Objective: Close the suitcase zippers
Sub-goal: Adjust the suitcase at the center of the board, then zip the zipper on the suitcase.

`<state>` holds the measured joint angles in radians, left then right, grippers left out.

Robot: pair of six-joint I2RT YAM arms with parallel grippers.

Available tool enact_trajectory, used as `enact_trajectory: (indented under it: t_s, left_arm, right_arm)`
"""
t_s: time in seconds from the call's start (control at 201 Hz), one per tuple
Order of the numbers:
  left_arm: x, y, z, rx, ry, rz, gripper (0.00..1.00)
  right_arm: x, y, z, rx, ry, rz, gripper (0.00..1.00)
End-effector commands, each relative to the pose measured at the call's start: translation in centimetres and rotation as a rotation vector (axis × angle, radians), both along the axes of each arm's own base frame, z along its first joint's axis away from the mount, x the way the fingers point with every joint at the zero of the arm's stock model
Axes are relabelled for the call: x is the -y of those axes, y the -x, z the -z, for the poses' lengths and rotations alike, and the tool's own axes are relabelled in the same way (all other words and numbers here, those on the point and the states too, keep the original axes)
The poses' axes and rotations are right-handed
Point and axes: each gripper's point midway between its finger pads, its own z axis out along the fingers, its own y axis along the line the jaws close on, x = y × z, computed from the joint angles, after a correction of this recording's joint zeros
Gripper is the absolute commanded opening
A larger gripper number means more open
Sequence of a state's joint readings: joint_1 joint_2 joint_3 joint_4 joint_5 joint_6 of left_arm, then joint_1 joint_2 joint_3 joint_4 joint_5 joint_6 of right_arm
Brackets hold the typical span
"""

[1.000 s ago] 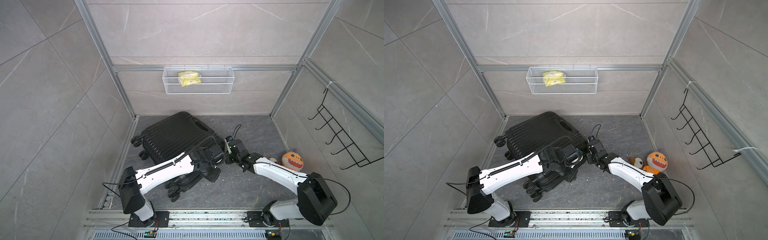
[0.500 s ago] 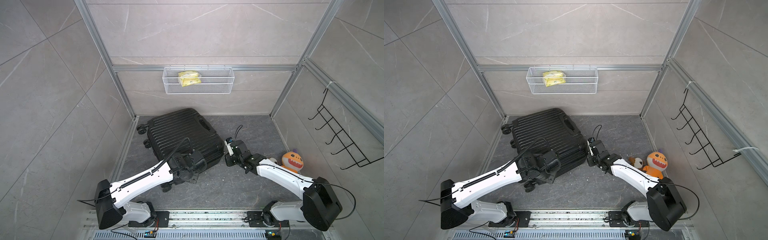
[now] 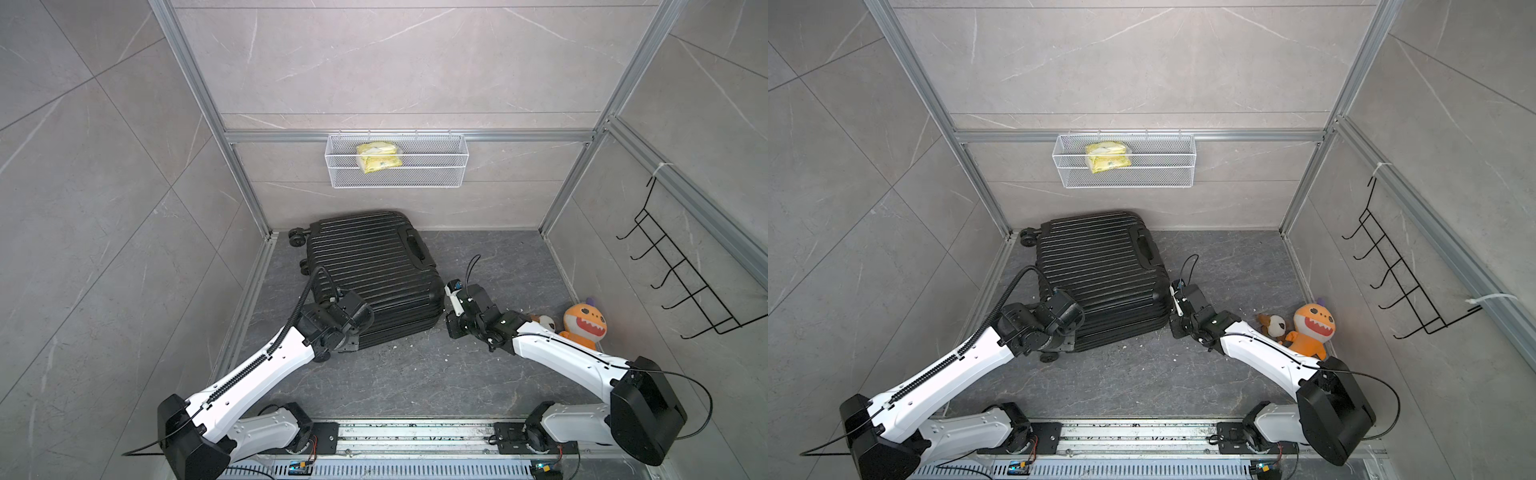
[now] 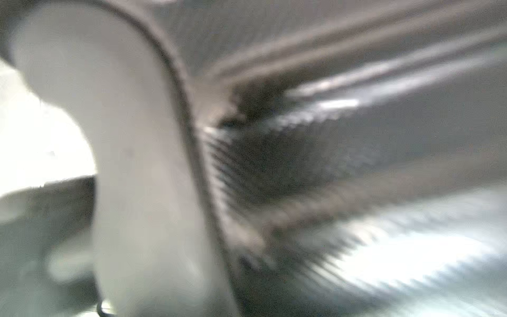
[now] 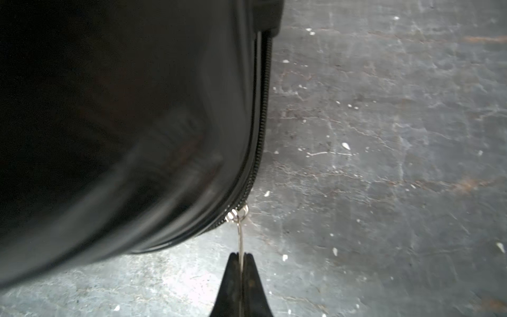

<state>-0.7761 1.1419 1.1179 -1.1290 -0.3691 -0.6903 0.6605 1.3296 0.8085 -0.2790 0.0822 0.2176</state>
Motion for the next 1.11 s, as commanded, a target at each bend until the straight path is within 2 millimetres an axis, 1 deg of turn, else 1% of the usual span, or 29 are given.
enact_trajectory:
  t_s: [0.0,0.13,0.229,0.299,0.369,0.429,0.479,0.618,0.643,0.653,0.718,0.807,0.847,0.907,0.942,1.027,1.102]
  left_arm:
    - [1.6,-2.6,-5.6,0.164,0.06,0.064,0.47]
    - [4.8,-4.5,-10.4,0.249,0.133,0.159,0.48]
    - [8.1,-6.6,-12.9,0.299,0.162,0.218,0.51]
    - [10.4,-8.5,-13.8,0.314,0.181,0.242,0.53]
    - [13.1,-10.5,-14.0,0.334,0.207,0.269,0.57]
    - [14.8,-12.2,-14.1,0.348,0.224,0.275,0.61]
    - [16.2,-13.9,-13.8,0.348,0.225,0.27,0.63]
    - [20.1,-18.2,-12.3,0.295,0.254,0.266,0.64]
    - [20.6,-19.0,-12.1,0.296,0.253,0.262,0.64]
    - [20.6,-19.1,-12.4,0.304,0.256,0.26,0.64]
    - [21.8,-20.9,-11.5,0.299,0.256,0.249,0.64]
    - [22.1,-23.3,-9.7,0.275,0.282,0.189,0.64]
    - [21.9,-24.5,-8.9,0.27,0.292,0.16,0.64]
    - [21.9,-25.6,-7.8,0.265,0.303,0.137,0.63]
    - [21.5,-26.2,-7.2,0.26,0.297,0.121,0.63]
    - [21.1,-26.7,-6.0,0.247,0.268,0.101,0.62]
    - [21.1,-26.6,-4.9,0.221,0.259,0.097,0.62]
  right_arm:
    - [-3.2,2.5,1.4,-0.042,0.003,-0.142,0.0]
    - [-3.9,2.4,1.6,-0.029,0.017,-0.147,0.0]
    - [-4.6,2.6,1.5,-0.016,0.003,-0.164,0.0]
    - [-5.0,2.8,1.4,-0.006,-0.001,-0.172,0.0]
    - [-5.1,2.8,1.4,-0.004,0.002,-0.162,0.0]
    - [-5.2,2.9,1.5,-0.001,0.005,-0.16,0.0]
    - [-5.4,3.0,1.5,0.005,0.005,-0.161,0.0]
    - [-5.8,3.3,1.4,0.019,0.002,-0.172,0.0]
    - [-5.9,3.3,1.3,0.023,0.002,-0.173,0.0]
    - [-5.9,3.3,1.3,0.025,0.004,-0.174,0.0]
    - [-5.9,3.2,1.1,0.035,0.006,-0.168,0.0]
    - [-5.8,3.3,0.9,0.044,0.007,-0.167,0.0]
    - [-5.9,3.3,0.8,0.046,0.004,-0.169,0.0]
    - [-5.9,3.4,0.7,0.047,0.005,-0.173,0.0]
    - [-6.0,3.5,0.6,0.048,0.005,-0.175,0.0]
    - [-5.8,3.6,0.5,0.049,0.005,-0.173,0.0]
    - [-5.8,3.7,0.7,0.046,0.008,-0.173,0.0]
